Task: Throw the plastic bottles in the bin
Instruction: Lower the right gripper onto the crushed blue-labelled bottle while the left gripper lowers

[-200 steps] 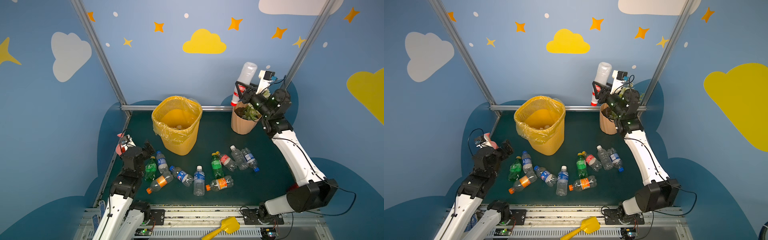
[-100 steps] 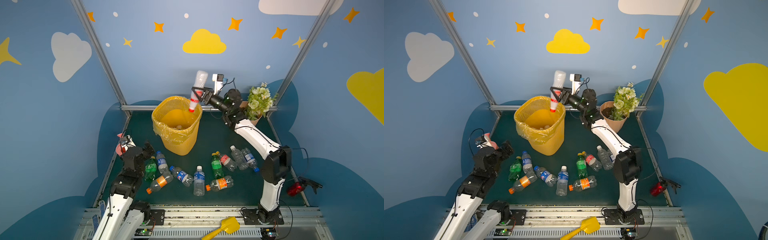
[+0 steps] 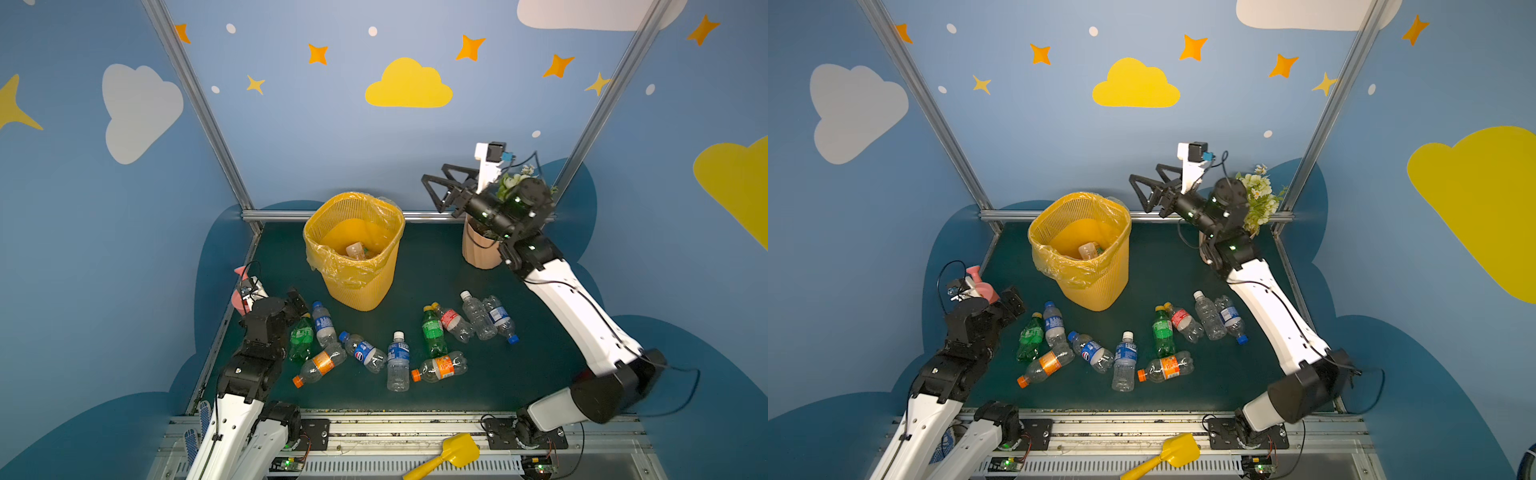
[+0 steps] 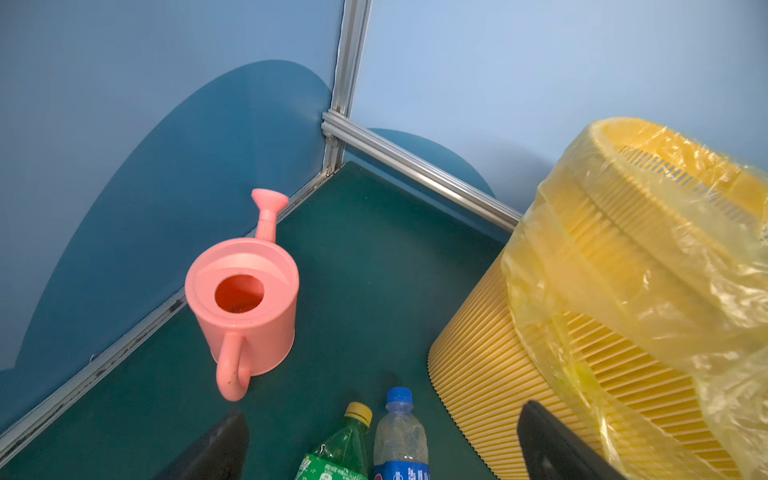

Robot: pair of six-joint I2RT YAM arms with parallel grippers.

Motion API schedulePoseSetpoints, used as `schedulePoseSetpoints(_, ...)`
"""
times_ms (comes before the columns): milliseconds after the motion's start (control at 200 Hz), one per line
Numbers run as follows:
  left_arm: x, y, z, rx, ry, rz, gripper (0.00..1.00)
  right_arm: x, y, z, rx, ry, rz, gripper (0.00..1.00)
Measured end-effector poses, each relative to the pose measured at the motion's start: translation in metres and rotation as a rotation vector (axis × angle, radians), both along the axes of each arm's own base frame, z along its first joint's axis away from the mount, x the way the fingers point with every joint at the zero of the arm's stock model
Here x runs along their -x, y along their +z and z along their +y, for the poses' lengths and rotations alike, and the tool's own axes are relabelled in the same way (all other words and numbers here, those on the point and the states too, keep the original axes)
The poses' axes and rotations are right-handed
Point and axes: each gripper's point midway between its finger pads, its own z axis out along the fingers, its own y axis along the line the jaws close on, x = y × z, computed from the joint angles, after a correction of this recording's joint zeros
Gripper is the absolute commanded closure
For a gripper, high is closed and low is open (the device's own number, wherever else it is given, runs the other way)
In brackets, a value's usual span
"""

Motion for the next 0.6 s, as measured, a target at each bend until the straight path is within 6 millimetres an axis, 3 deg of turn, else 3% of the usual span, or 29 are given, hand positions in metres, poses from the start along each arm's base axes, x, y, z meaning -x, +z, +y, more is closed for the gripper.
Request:
schedulePoseSetpoints(75,0.003,-0.006,0.001,0.010,0.007,0.026,0.00,0.002,-0.017,-0.023,0.024,-0.078,0.015,0.03)
schedulePoseSetpoints(140,0.006,-0.012,0.001,0.016,0.012,0.052,0.00,-0.008,-0.051,-0.038,0.065,-0.147,0.079,0.03)
schedulePoseSetpoints(270,0.008,-0.028,-0.001,0.036,0.016,0.116,0.00,-0.031,-0.156,-0.063,0.195,-0.264,0.303,0.03)
schedulePoseSetpoints(395,0.005,-0.046,-0.007,0.062,0.006,0.188,0.00,-0.026,-0.245,-0.088,0.319,-0.357,0.510,0.03)
schedulePoseSetpoints(476,0.004,-0.055,-0.014,0.078,-0.008,0.219,0.00,-0.015,-0.279,-0.106,0.364,-0.416,0.596,0.03)
schedulePoseSetpoints(601,0.007,-0.068,-0.022,0.095,-0.025,0.249,0.00,-0.005,-0.308,-0.133,0.411,-0.508,0.692,0.03)
